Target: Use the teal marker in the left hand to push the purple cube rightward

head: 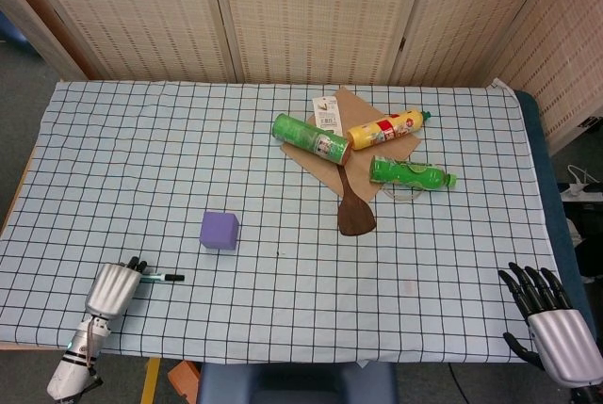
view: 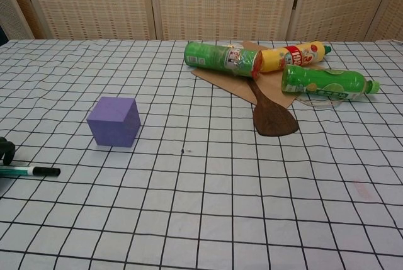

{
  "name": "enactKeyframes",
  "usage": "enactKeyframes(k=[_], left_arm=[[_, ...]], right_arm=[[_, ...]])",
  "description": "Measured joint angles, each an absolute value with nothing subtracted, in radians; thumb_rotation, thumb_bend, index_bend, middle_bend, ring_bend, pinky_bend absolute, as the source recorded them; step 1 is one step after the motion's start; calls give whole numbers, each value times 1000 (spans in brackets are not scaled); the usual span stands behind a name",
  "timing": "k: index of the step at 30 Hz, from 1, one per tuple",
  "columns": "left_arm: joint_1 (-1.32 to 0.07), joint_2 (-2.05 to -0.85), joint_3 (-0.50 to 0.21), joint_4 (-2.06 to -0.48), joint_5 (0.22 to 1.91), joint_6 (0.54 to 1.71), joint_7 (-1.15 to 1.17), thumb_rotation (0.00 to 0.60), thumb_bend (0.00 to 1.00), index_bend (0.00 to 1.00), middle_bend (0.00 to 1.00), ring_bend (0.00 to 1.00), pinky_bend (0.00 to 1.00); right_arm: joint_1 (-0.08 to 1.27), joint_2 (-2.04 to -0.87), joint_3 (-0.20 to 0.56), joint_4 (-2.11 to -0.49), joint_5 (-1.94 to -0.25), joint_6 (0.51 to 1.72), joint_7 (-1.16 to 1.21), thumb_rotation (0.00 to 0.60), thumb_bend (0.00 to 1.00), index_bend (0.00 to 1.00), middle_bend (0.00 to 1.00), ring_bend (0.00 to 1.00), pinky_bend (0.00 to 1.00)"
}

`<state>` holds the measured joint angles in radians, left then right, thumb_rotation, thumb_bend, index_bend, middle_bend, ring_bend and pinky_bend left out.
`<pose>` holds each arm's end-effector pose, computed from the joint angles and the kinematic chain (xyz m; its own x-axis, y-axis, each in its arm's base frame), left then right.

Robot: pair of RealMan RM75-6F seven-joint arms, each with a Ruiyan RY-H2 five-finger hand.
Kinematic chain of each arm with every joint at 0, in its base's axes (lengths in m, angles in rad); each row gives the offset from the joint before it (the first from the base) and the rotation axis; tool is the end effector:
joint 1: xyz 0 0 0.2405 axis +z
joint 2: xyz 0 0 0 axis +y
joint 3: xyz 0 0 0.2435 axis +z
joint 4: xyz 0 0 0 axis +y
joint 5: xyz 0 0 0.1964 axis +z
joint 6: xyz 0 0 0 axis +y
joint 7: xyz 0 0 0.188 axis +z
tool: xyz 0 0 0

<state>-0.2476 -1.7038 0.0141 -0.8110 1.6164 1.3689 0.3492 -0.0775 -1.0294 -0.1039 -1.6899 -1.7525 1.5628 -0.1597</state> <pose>-0.3157 0.2670 0.0111 0.8427 -0.0288 0.5376 0.5134 -0.2576 -0.8186 -0.2800 -0.1427 0.1560 0.5389 -0.1248 0.8331 -0.8417 -0.1183 0.5268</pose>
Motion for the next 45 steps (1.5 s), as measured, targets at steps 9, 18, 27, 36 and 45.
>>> enactKeyframes(k=[9, 18, 27, 36, 45], left_arm=[[-252, -1718, 16, -783, 1611, 1381, 330, 600, 480, 605, 563, 765, 1000], [-255, -1728, 8, -735, 1629, 1468, 236, 600, 615, 756, 716, 801, 1000], [-297, -1723, -31, -615, 1621, 1508, 32, 600, 643, 769, 727, 804, 1000], [-385, -1746, -29, -414, 1624, 1424, -162, 600, 660, 769, 728, 808, 1000], [-478, -1826, 21, -249, 1653, 1318, -193, 600, 663, 769, 728, 809, 1000]], right_arm=[[-81, -1031, -103, -1689, -1752, 1571, -162, 600, 126, 0, 0, 0, 0], [-81, -1034, -99, -1690, -1744, 1569, -170, 600, 126, 0, 0, 0, 0], [-80, -1047, -90, -1695, -1722, 1558, -200, 600, 125, 0, 0, 0, 0], [-78, -1060, -83, -1706, -1702, 1545, -230, 600, 126, 0, 0, 0, 0], [-74, -1063, -82, -1710, -1696, 1536, -239, 600, 126, 0, 0, 0, 0]])
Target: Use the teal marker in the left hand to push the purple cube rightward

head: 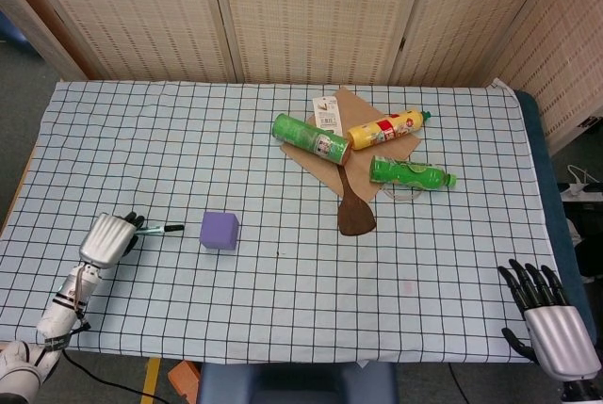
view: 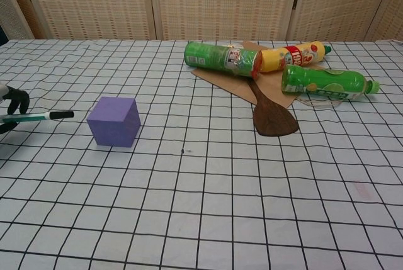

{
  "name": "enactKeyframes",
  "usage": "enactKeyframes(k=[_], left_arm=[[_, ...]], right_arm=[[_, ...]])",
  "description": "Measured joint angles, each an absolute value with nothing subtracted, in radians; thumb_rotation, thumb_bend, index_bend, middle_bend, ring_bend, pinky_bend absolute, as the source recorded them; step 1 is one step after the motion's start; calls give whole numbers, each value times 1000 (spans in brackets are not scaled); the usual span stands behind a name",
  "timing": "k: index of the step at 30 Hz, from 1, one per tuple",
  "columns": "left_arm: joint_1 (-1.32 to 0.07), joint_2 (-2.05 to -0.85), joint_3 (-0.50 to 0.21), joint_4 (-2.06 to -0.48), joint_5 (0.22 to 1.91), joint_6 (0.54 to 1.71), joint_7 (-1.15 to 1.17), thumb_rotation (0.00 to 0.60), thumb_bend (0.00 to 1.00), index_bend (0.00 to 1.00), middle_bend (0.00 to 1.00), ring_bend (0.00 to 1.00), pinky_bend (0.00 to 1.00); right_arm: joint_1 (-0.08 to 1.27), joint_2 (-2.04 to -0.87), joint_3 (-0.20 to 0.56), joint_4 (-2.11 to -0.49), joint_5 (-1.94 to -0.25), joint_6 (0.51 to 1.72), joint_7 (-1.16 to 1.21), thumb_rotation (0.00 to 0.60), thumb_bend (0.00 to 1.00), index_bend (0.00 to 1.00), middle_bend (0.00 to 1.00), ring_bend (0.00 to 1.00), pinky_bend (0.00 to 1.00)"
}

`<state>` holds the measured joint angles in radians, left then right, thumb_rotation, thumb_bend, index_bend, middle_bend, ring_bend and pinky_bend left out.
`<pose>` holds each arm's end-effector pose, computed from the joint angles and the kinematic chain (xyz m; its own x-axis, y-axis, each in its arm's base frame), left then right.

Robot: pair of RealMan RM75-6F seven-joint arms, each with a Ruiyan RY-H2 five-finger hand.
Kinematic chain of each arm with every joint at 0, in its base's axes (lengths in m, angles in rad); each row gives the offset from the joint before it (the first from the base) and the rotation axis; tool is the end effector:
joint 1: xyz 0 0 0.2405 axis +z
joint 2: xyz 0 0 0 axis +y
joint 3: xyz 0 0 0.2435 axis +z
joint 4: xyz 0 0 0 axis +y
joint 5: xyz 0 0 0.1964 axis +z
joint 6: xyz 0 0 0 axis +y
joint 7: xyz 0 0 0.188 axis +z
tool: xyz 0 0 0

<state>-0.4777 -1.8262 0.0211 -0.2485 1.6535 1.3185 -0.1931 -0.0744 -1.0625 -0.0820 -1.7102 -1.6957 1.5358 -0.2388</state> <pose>-0.3085 0.3622 0.0446 0.7904 -0.1070 0.6032 0.5413 -0.3393 -0.7694 -0.2830 -0.1490 0.1485 0.5632 -0.1280 0.8163 -0.8262 -0.0758 0.5582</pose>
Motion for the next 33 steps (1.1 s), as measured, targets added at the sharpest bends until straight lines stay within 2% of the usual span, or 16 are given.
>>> enactKeyframes(k=[23, 33], left_arm=[[-580, -1880, 24, -338, 1650, 1346, -54, 600, 662, 769, 733, 810, 1000], [-642, -1909, 13, -480, 1653, 1336, 116, 600, 661, 768, 738, 813, 1000]], right_arm=[[-71, -1035, -81, -1711, -1684, 1538, -186, 600, 126, 0, 0, 0, 0], [-71, -993, -96, -1704, -1711, 1553, -91, 600, 126, 0, 0, 0, 0]])
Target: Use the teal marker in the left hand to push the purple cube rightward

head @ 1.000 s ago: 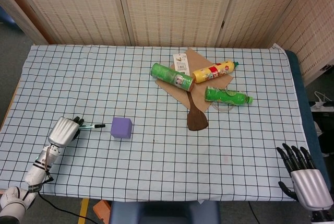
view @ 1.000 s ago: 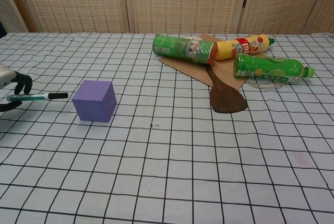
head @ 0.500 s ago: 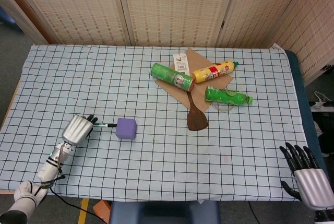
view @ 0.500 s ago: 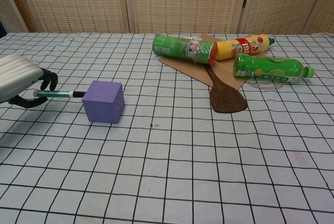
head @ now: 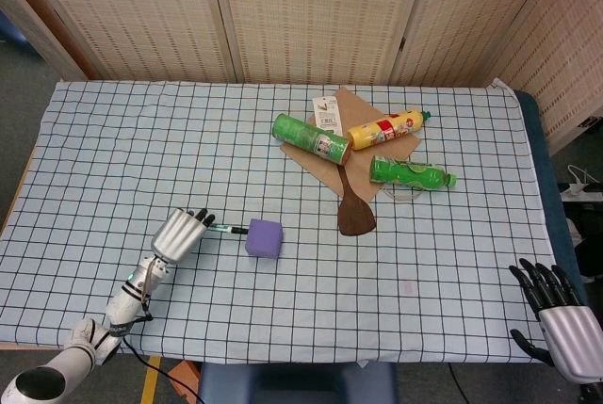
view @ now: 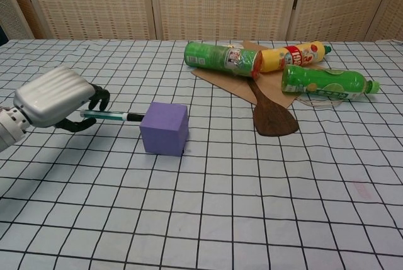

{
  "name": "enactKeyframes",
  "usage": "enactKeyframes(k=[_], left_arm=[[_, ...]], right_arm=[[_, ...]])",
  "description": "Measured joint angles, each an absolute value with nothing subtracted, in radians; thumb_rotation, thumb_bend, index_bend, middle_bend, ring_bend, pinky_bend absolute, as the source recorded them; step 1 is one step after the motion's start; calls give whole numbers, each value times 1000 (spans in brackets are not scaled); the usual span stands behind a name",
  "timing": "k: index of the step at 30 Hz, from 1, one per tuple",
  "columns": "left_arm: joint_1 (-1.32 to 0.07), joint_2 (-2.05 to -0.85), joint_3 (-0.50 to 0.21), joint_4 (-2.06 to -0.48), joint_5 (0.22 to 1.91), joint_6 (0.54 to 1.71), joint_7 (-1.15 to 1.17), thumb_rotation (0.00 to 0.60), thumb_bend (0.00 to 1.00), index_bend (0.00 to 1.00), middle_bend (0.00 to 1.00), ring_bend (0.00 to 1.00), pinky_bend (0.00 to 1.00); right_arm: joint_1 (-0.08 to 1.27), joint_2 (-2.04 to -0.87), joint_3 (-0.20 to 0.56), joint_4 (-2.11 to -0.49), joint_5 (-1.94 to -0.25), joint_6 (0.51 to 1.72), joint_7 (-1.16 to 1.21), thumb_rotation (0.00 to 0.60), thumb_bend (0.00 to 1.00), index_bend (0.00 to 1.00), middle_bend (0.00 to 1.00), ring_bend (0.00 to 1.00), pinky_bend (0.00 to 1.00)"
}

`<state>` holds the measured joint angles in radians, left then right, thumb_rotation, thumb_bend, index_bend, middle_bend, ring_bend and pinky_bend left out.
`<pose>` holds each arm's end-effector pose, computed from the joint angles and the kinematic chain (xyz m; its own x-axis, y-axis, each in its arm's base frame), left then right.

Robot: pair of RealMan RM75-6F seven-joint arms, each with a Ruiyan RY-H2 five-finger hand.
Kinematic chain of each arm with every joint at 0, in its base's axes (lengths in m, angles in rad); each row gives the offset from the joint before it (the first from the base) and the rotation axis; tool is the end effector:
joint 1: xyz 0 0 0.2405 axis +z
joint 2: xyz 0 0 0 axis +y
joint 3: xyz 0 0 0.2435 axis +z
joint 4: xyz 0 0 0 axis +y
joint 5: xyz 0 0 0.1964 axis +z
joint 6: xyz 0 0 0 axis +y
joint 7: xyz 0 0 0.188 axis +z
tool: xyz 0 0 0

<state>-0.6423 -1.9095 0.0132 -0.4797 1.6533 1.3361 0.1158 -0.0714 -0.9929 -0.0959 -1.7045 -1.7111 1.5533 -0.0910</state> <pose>-0.1977 0.3734 -0.0283 0.7426 -0.2746 0.6108 0.4431 -0.4824 -0.7556 -0.2865 -0.1466 0.1677 0.5001 -0.1362 0.8552 -0.8659 -0.0746 0.4946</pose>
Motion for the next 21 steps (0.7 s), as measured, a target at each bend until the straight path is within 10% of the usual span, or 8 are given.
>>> enactKeyframes(k=[21], left_arm=[[-736, -1972, -44, -760, 1630, 1240, 462, 600, 658, 767, 738, 814, 1000]], right_arm=[[-99, -921, -118, -1648, -1766, 1657, 133, 600, 126, 0, 0, 0, 0]])
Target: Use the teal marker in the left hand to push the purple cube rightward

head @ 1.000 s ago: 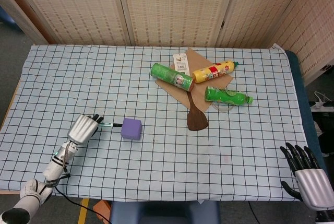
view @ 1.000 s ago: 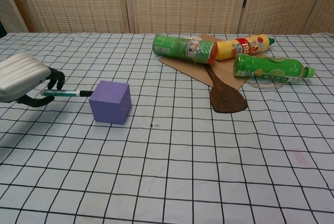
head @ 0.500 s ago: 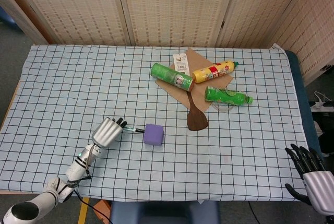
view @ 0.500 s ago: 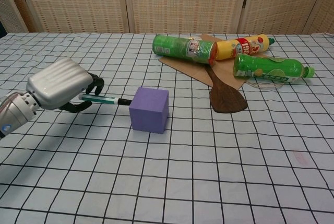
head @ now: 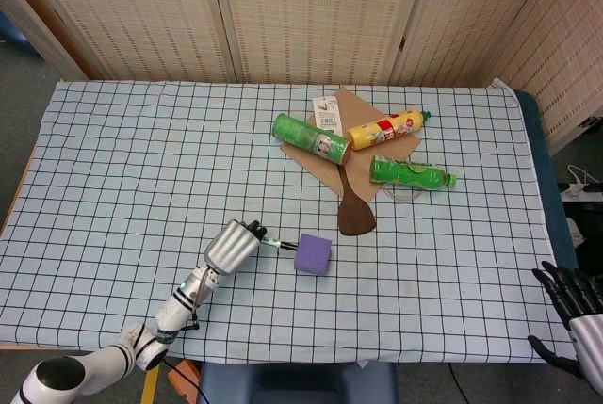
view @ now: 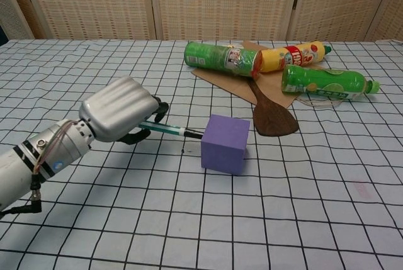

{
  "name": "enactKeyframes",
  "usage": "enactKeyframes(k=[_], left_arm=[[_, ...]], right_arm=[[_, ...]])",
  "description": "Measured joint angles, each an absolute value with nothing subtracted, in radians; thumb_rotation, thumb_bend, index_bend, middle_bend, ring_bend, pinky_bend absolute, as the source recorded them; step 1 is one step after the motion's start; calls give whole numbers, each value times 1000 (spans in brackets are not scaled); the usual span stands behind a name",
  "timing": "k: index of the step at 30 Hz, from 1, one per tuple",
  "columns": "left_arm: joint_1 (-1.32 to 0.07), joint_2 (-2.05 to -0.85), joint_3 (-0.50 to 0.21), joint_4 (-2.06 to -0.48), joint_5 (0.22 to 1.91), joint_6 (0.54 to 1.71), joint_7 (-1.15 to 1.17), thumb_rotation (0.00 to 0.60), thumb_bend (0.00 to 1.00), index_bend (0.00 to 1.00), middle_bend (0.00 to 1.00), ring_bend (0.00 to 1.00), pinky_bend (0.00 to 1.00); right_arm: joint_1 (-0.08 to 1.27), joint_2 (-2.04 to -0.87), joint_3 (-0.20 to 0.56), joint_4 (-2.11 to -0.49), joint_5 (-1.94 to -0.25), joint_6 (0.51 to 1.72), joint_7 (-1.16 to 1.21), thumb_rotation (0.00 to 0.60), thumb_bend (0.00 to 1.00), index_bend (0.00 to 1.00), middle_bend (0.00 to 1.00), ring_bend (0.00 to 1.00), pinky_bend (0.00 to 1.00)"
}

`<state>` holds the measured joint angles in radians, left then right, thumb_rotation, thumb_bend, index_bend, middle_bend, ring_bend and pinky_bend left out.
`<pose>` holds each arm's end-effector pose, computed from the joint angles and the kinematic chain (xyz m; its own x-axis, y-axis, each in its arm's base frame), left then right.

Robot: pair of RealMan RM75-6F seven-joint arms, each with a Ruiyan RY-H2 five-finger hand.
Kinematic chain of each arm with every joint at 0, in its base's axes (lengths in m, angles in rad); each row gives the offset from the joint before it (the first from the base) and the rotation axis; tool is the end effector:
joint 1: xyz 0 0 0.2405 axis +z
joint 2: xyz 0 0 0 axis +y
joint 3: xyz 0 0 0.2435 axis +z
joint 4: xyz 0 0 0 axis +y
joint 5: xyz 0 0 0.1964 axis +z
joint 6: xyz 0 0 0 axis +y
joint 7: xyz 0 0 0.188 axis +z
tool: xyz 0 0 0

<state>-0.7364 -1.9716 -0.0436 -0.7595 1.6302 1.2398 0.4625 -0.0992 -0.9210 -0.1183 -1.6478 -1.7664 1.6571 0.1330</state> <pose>-0.1129 0.3525 -0.0875 0.7311 -0.3215 0.6018 0.3730 -0.5502 -0.7471 -0.2880 -0.1337 0.2004 0.4043 -0.0978 0.9094 -0.9137 -0.0880 0.3967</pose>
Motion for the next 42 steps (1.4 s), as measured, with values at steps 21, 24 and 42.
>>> enactKeyframes(k=[21, 24, 42], left_arm=[[-829, -2106, -83, -843, 1623, 1156, 645, 600, 653, 766, 739, 814, 1000], [-831, -2107, -88, -845, 1625, 1167, 643, 600, 653, 766, 739, 814, 1000], [-566, -1764, -6, -952, 1601, 1376, 533, 600, 651, 764, 743, 814, 1000]], right_arm=[[-126, -887, -126, -1587, -1781, 1721, 264, 600, 125, 0, 0, 0, 0], [-128, -888, -126, -1587, -1781, 1721, 261, 600, 126, 0, 0, 0, 0], [-142, -921, -123, -1617, -1793, 1717, 133, 600, 126, 0, 0, 0, 0]])
